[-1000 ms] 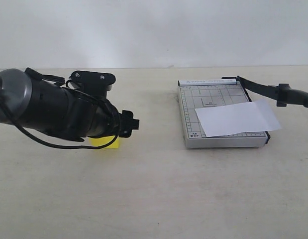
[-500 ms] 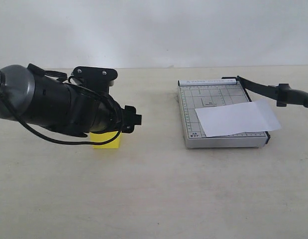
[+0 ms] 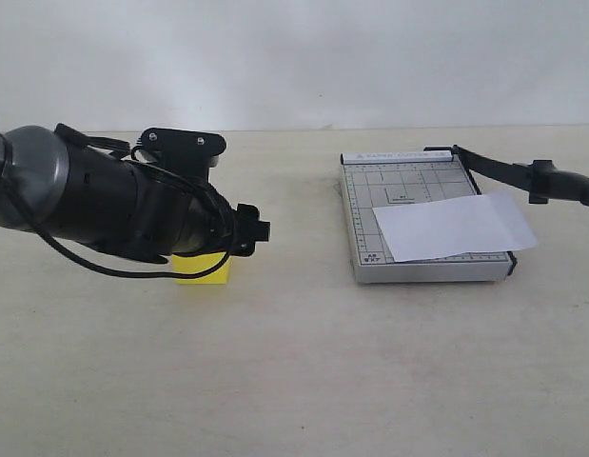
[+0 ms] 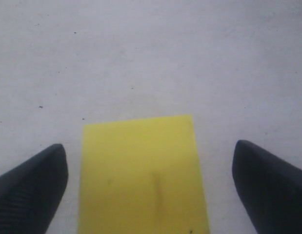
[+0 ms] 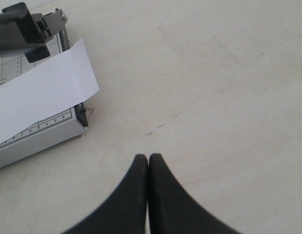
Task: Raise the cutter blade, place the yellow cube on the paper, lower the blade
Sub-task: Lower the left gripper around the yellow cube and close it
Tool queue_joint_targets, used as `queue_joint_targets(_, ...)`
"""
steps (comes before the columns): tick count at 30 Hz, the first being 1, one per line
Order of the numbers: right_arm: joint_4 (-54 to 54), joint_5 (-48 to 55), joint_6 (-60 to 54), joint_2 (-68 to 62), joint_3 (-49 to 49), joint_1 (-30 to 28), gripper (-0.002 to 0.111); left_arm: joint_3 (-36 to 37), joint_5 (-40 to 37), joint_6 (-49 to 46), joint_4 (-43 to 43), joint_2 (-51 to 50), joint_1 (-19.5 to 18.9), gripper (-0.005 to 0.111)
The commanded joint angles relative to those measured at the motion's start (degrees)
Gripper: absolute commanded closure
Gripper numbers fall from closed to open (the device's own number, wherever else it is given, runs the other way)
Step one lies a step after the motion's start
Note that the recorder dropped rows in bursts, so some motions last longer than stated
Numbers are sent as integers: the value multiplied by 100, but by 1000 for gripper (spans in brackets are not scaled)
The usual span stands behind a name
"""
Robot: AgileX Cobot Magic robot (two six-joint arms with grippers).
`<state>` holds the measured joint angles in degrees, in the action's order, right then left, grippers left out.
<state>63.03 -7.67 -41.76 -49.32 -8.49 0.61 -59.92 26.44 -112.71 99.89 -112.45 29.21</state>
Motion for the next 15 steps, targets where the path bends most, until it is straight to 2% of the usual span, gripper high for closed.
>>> queue_joint_targets(1,-38,-30,-12,5,31,-3,109,-32,113,-29,6,3,-10,34)
queue_joint_targets(3,-38,-30,-12,5,31,-3,109,-32,113,-84,6,3,-10,48)
queue_joint_targets(7,-38,-30,-12,5,31,-3,109,-32,113,-171,6,3,-10,88)
queue_joint_targets(9,-38,-30,-12,5,31,-3,109,-32,113,-313,6,3,0,102)
queue_joint_targets(15,-38,-30,-12,5,31,-3,109,-32,94,-689,6,14,0,102)
